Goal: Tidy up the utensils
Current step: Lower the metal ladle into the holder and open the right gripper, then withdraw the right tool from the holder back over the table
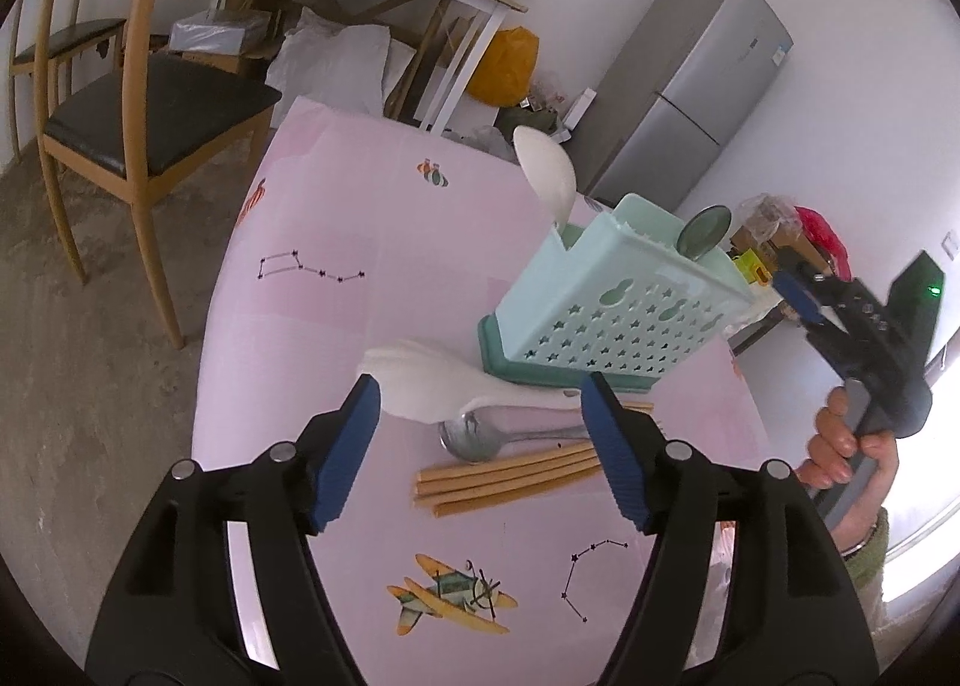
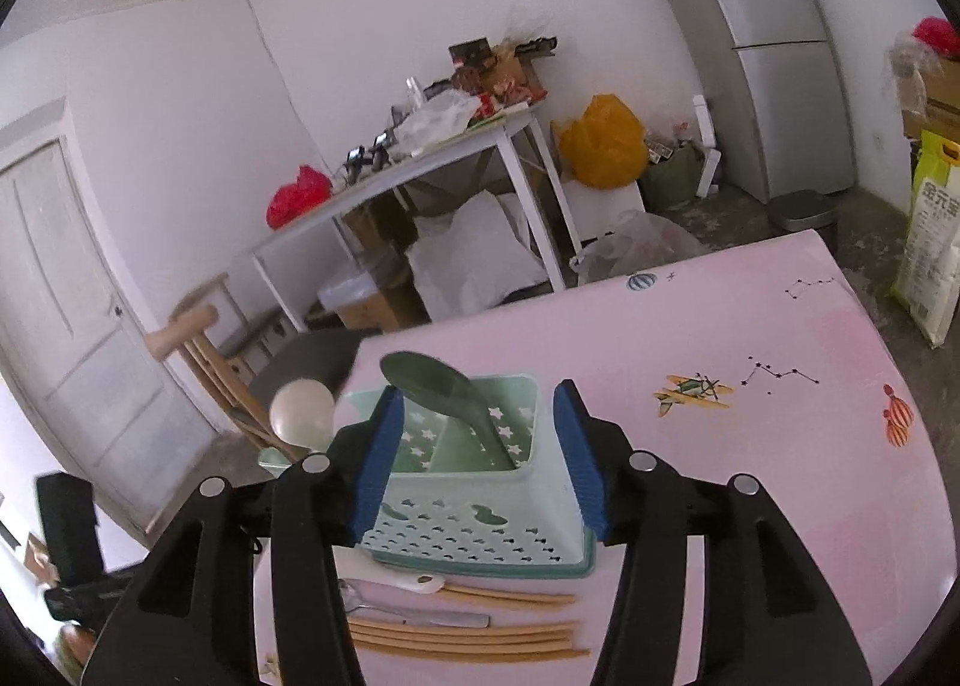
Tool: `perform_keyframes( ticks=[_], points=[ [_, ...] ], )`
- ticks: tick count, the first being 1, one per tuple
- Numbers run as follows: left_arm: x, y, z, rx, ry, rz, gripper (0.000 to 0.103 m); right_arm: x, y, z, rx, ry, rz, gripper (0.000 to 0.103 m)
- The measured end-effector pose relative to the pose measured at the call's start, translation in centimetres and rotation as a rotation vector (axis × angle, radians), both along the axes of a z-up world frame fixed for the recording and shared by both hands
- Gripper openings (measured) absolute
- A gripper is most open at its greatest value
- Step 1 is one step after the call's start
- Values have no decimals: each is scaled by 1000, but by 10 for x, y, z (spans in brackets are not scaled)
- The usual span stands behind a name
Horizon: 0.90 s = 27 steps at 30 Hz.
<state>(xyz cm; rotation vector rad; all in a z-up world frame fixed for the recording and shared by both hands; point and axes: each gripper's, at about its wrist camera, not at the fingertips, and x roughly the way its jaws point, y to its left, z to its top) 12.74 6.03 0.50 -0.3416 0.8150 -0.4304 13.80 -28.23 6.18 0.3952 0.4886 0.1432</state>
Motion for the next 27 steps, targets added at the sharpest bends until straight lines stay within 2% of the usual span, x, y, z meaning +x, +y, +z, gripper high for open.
perform_keyframes(
  ticks=[5, 8, 12, 15, 18, 20, 21, 23, 27],
  points=[
    [-5, -9, -7, 53, 2, -2, 74, -24, 2, -1, -75, 22, -34, 75],
    [-9, -17, -17, 114, 20, -7, 78, -36, 10, -24, -176, 141, -51, 82],
    [-20, -28, -32, 169, 56, -39, 83, -44, 20, -69, -236, 334, -19, 82],
    [-28, -35, -49, 205, 107, -52, 83, -54, 30, -96, -287, 430, 4, 83],
    [-32, -36, -65, 215, 162, -42, 84, -63, 42, -113, -358, 475, 18, 88],
    [-37, -38, -66, 222, 128, -31, 87, -68, 46, -121, -405, 487, 29, 91],
    [-37, -38, -67, 225, 128, -32, 93, -70, 48, -124, -422, 493, 36, 92],
    [-38, -40, -68, 225, 141, -36, 94, -72, 52, -131, -450, 506, 48, 97],
    [-38, -41, -68, 234, 150, -36, 95, -77, 49, -132, -447, 496, 43, 97]
  ],
)
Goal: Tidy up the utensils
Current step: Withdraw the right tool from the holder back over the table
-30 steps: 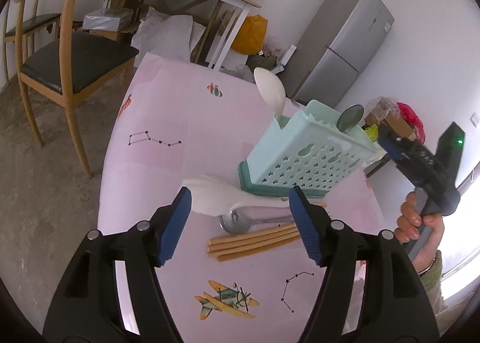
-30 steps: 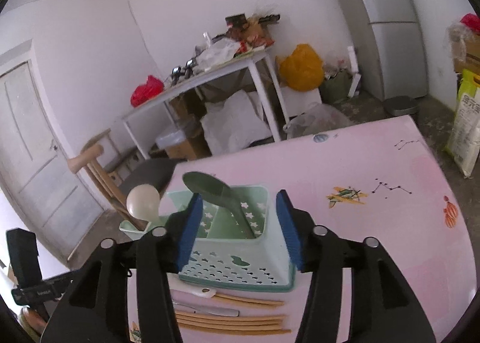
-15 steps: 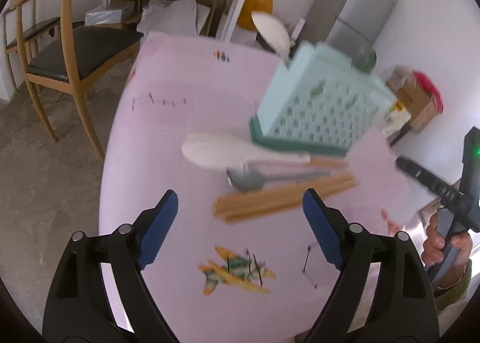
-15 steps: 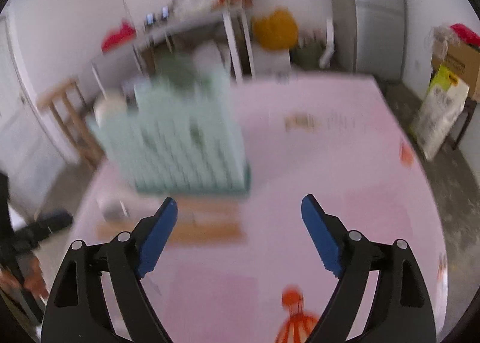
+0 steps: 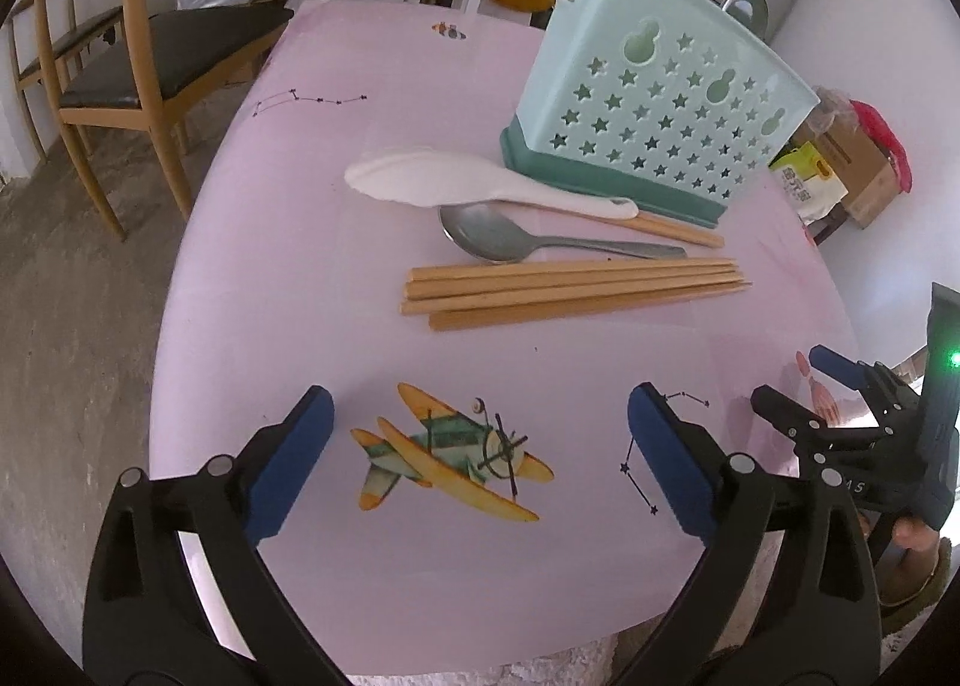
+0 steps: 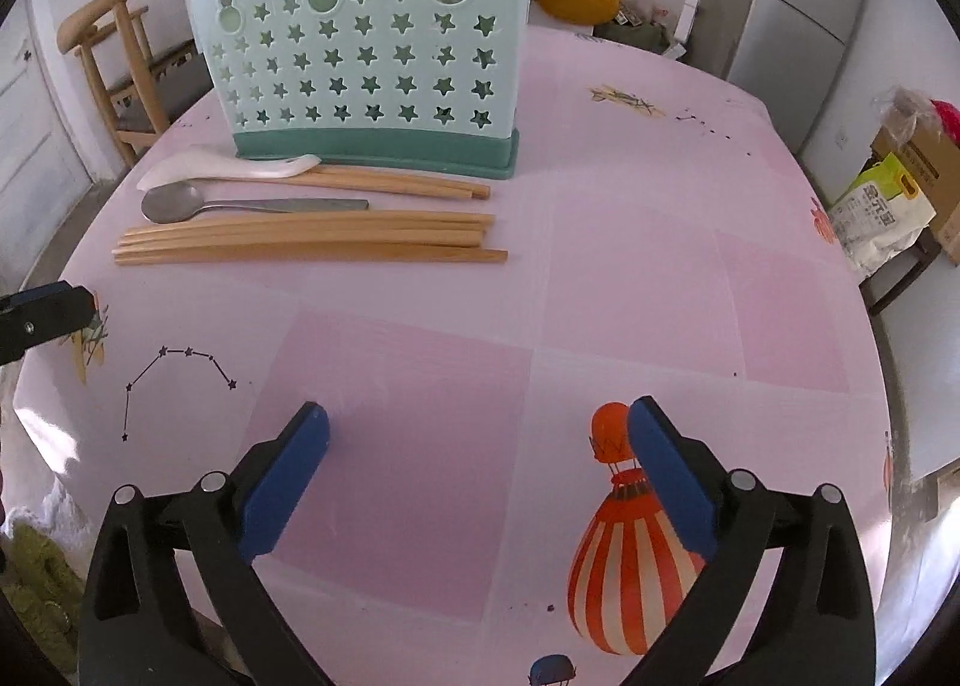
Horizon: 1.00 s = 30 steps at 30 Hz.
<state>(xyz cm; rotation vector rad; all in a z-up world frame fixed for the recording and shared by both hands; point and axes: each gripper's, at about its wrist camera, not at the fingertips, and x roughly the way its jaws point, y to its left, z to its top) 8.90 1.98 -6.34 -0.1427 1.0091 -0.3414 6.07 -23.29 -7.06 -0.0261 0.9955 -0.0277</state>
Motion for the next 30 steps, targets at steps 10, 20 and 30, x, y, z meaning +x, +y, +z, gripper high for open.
perform_keyframes(
  ticks=[10, 20, 30],
  points=[
    [2, 7, 1, -106, 44, 30, 95, 3, -14, -4, 64, -7, -60, 97],
    [7, 18, 0, -200, 78, 21, 95, 3, -16, -3, 62, -36, -72, 97],
    [15, 41, 14, -306, 44, 19, 95, 2, -15, -3, 61, -59, -95, 97]
  ],
)
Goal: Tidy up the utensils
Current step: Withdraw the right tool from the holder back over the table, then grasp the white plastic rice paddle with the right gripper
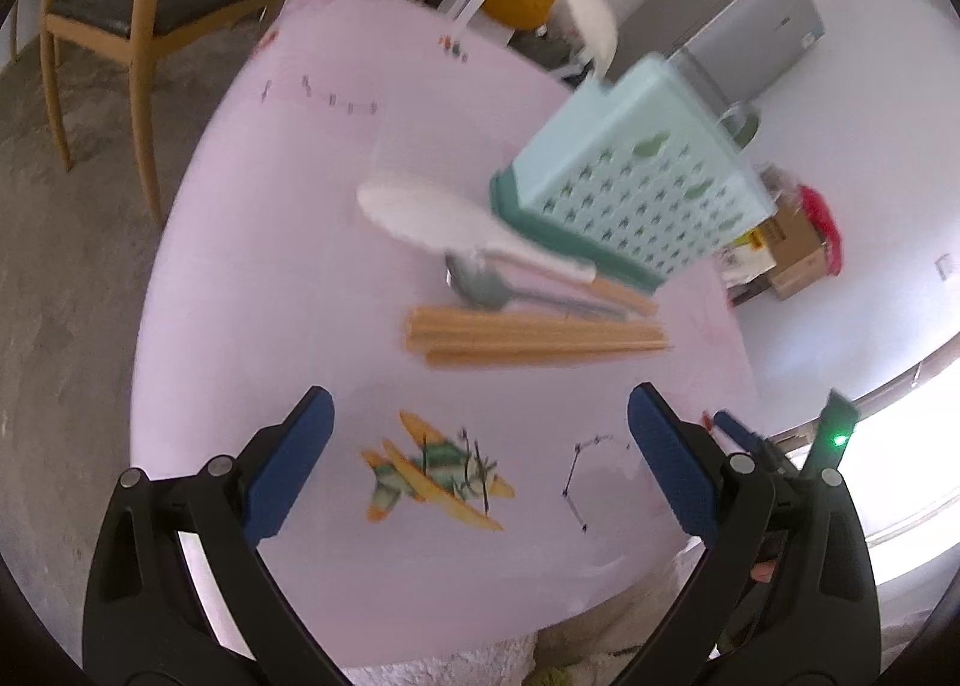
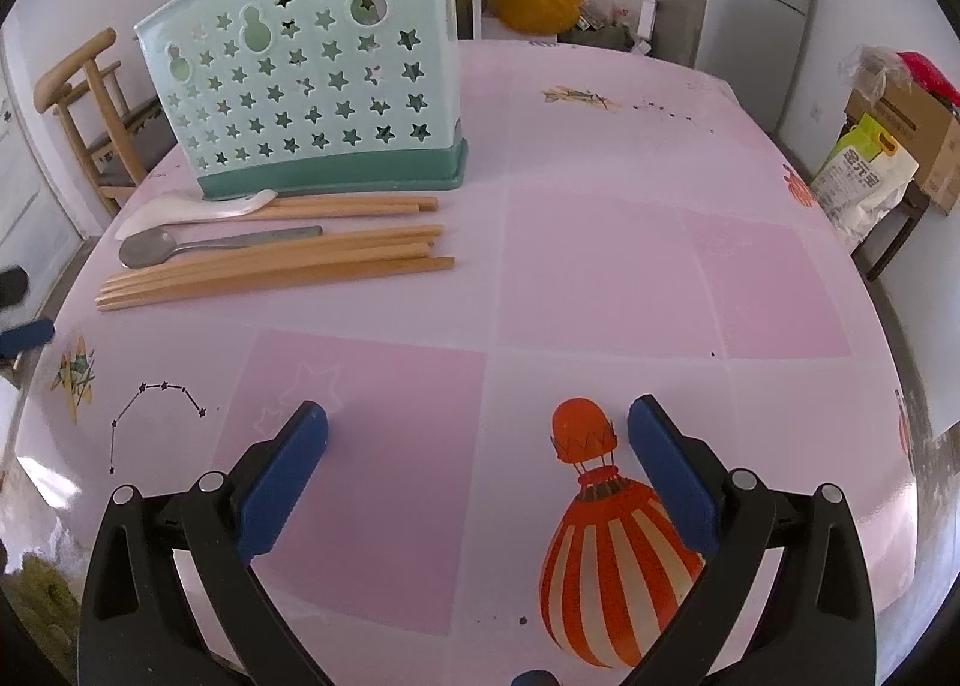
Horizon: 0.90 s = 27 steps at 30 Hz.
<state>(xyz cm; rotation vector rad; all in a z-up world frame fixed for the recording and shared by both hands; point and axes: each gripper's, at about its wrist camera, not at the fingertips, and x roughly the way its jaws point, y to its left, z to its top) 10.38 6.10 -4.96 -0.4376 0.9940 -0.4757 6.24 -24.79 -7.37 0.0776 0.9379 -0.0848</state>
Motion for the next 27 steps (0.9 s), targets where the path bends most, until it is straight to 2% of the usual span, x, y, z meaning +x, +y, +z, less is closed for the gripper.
perform_keyframes(
  ticks=[3, 7, 12, 17, 20, 23, 27],
  points=[
    [7, 3, 15, 53, -93, -7, 95, 2, 0, 0, 0, 10, -10, 97],
    [18, 5, 27, 177, -190, -34, 92, 2, 1, 1, 0, 16, -22, 97],
    [32, 15, 24, 269, -194, -45, 77, 4, 1, 1, 1, 28, -26, 97],
    [35, 26, 14, 270, -176, -14, 71, 8, 2, 5, 0, 59, -18, 97],
    [34, 29, 8, 292, -170, 18, 69, 5, 15, 24, 10, -17, 26, 97],
    [33, 37, 3, 313, -158, 67, 65, 9, 47, 53, -6, -124, 128, 96],
    [34, 48, 0, 341, -154, 112, 60, 21, 92, 70, -3, -193, 254, 91]
  ],
)
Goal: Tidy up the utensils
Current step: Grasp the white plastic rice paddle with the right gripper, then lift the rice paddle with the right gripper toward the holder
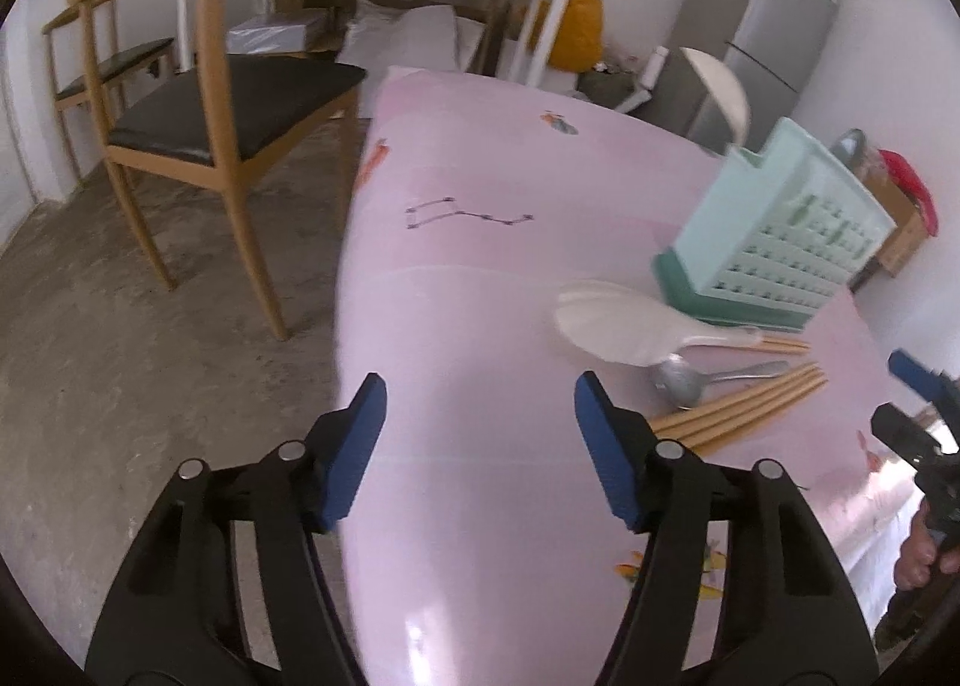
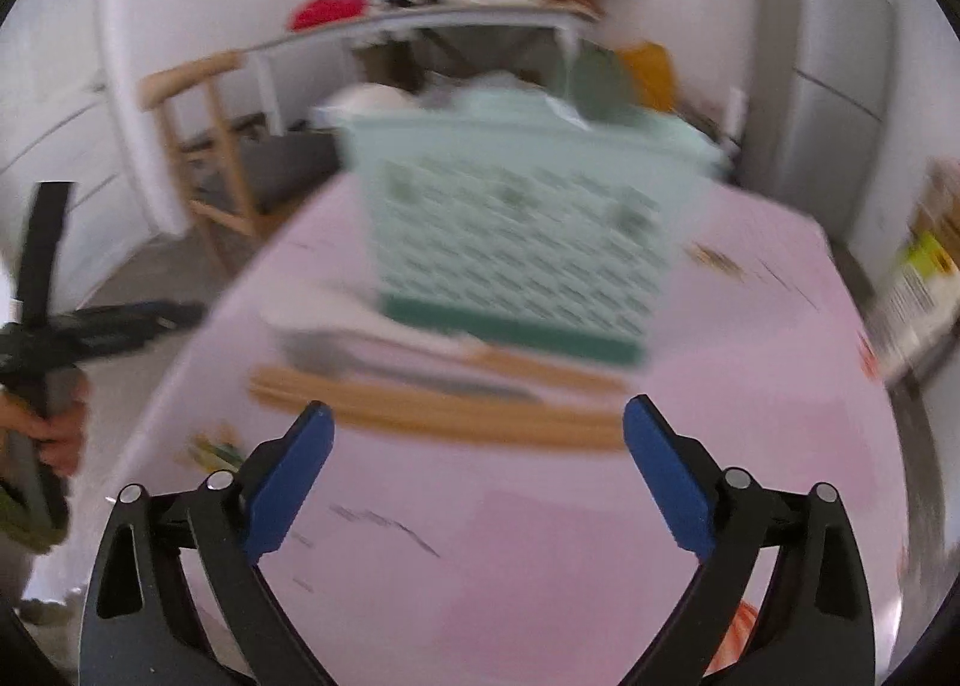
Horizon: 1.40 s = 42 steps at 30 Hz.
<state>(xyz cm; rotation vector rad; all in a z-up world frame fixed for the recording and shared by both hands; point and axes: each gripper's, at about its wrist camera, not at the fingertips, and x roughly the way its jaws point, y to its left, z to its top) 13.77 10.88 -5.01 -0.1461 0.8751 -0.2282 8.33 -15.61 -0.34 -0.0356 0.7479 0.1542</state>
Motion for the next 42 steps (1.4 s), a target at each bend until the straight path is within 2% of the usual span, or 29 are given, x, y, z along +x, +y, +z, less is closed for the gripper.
perform_keyframes(
  ticks=[2, 5, 9, 11, 18, 23, 27, 29, 31, 35, 38, 42],
  points=[
    [2, 6, -1, 12, -2, 26, 57, 9, 25, 5, -11, -22, 65, 88],
    [3, 18, -2, 2, -1, 65, 52, 21, 69, 4, -79, -56, 161, 81],
    [4, 36, -4, -28, -13, 104, 43, 41, 108, -6, -154, -39, 242, 70],
    [5, 44, -5, -42, -12, 111, 40, 51, 120, -10, -178, -27, 270, 68],
    [12, 56, -11, -53, -9, 116, 38, 67, 156, -28, -385, -2, 365, 64],
    [17, 57, -16, -64, -4, 108, 38, 60, 178, -50, -615, -31, 349, 49],
    [19, 59, -20, -63, -2, 96, 38, 54, 188, -59, -729, -62, 325, 41],
    [21, 61, -21, -64, -2, 95, 38, 55, 191, -63, -785, -72, 311, 29],
    [23, 62, -21, -66, -2, 92, 38, 56, 193, -66, -818, -63, 303, 22],
    [23, 62, -20, -59, -14, 82, 38, 51, 193, -58, -861, -112, 275, 12],
    [24, 63, -21, -60, -14, 81, 38, 57, 192, -52, -862, -121, 252, 11],
    [24, 63, -20, -60, -12, 78, 38, 67, 195, -59, -895, -115, 252, 11]
  ],
)
